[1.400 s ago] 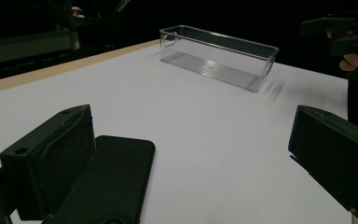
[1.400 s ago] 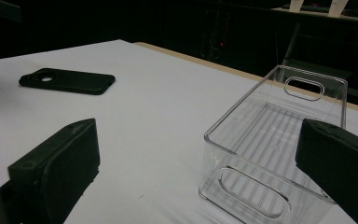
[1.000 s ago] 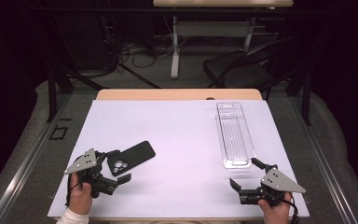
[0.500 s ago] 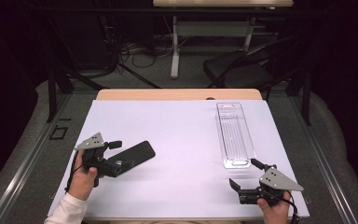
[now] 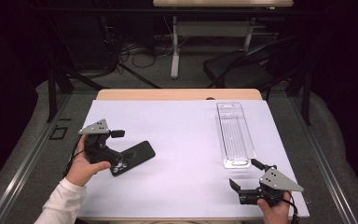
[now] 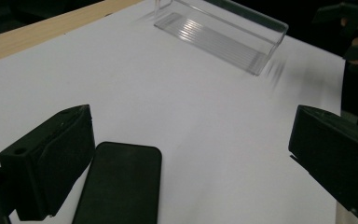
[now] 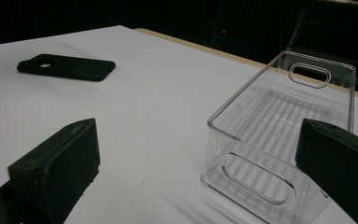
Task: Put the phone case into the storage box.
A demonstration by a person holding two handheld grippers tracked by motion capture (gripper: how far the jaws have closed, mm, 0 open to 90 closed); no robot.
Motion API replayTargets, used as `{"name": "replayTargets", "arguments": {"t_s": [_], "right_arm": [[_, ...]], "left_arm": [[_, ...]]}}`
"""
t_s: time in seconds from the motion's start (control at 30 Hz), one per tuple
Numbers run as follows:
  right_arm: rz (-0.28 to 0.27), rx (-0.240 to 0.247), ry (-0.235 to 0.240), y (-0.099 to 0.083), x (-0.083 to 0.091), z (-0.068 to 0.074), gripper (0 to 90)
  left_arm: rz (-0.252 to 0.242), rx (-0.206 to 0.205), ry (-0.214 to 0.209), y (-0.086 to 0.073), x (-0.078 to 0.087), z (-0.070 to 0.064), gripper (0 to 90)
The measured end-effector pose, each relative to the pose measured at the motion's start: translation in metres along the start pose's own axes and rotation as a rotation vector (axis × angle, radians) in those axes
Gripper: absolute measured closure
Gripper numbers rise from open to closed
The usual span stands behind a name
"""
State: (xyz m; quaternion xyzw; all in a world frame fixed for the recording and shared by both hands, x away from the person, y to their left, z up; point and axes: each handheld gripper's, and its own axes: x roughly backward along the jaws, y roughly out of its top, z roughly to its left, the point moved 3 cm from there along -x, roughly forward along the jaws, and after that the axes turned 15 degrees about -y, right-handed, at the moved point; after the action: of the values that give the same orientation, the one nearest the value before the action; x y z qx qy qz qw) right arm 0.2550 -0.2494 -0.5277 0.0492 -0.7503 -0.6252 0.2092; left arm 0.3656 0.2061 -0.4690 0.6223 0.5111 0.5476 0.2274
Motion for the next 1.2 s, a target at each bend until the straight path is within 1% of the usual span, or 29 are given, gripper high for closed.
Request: {"name": "replayTargets", "arguments": {"t_s": [0.1, 0.17, 0.2, 0.23, 0.3, 0.4, 0.53, 0.57, 0.67, 0.7, 0.73, 0.77, 0.83, 0.87, 0.9, 0.93, 1.0, 1.03, 1.07, 1.17, 1.2], "right_arm": [[0.004, -0.003, 0.0, 0.0, 0.0, 0.0, 0.0], [0.004, -0.001, 0.0, 0.0, 0.0, 0.0, 0.0], [0.003, -0.001, 0.0, 0.0, 0.0, 0.0, 0.0], [0.003, -0.001, 0.0, 0.0, 0.0, 0.0, 0.0], [0.005, 0.0, 0.001, 0.0, 0.0, 0.0, 0.0], [0.006, -0.001, 0.001, -0.001, 0.0, 0.0, 0.0], [0.005, -0.001, 0.004, -0.001, 0.0, -0.001, 0.0], [0.006, -0.001, 0.004, -0.001, 0.0, -0.001, 0.0], [0.009, 0.001, 0.005, -0.001, 0.0, -0.001, 0.0], [0.01, 0.002, 0.004, -0.001, 0.0, -0.001, 0.0], [0.012, 0.002, 0.005, -0.001, 0.0, -0.001, 0.0], [0.013, 0.002, 0.005, -0.001, 0.0, -0.001, 0.0], [0.012, 0.002, 0.005, -0.001, 0.0, -0.001, 0.0], [0.011, 0.003, 0.006, -0.001, 0.0, -0.001, 0.0], [0.012, 0.002, 0.007, -0.001, 0.0, -0.001, 0.0], [0.013, 0.003, 0.007, -0.001, 0.0, -0.001, 0.0], [0.014, 0.002, 0.008, -0.001, -0.001, -0.001, 0.0], [0.014, 0.003, 0.008, -0.001, -0.001, -0.001, 0.0], [0.014, 0.002, 0.009, -0.001, -0.001, -0.001, 0.0], [0.013, 0.001, 0.011, -0.001, -0.001, -0.001, 0.0], [0.014, 0.0, 0.011, -0.001, -0.001, -0.001, 0.0]], "left_arm": [[0.053, -0.022, 0.018, 0.006, -0.002, 0.002, 0.7], [0.068, -0.031, 0.039, 0.008, -0.004, 0.004, 0.7], [0.068, -0.031, 0.052, 0.01, -0.005, 0.008, 0.8], [0.068, -0.031, 0.052, 0.01, -0.005, 0.008, 0.7], [0.074, -0.02, 0.073, 0.01, -0.006, 0.012, 0.7], [0.101, -0.004, 0.096, 0.008, -0.008, 0.02, 0.8], [0.145, 0.014, 0.098, 0.001, -0.011, 0.027, 0.7], [0.15, 0.016, 0.087, -0.002, -0.013, 0.028, 0.7], [0.157, 0.014, 0.079, -0.005, -0.014, 0.029, 0.7], [0.174, 0.005, 0.085, -0.008, -0.014, 0.03, 0.7], [0.174, 0.005, 0.085, -0.008, -0.014, 0.03, 0.8], [0.176, 0.005, 0.095, -0.009, -0.014, 0.03, 1.3], [0.176, 0.009, 0.098, -0.012, -0.013, 0.032, 1.4], [0.187, 0.014, 0.104, -0.015, -0.013, 0.033, 1.4], [0.199, 0.018, 0.101, -0.017, -0.014, 0.034, 1.4], [0.199, 0.018, 0.101, -0.017, -0.014, 0.034, 1.4], [0.227, 0.042, 0.086, -0.026, -0.017, 0.038, 1.4], [0.244, 0.041, 0.088, -0.029, -0.018, 0.039, 1.4], [0.244, 0.041, 0.088, -0.029, -0.018, 0.039, 1.4], [0.249, 0.069, 0.076, -0.04, -0.023, 0.044, 1.4], [0.28, 0.078, 0.083, -0.044, -0.026, 0.046, 1.4]]}}
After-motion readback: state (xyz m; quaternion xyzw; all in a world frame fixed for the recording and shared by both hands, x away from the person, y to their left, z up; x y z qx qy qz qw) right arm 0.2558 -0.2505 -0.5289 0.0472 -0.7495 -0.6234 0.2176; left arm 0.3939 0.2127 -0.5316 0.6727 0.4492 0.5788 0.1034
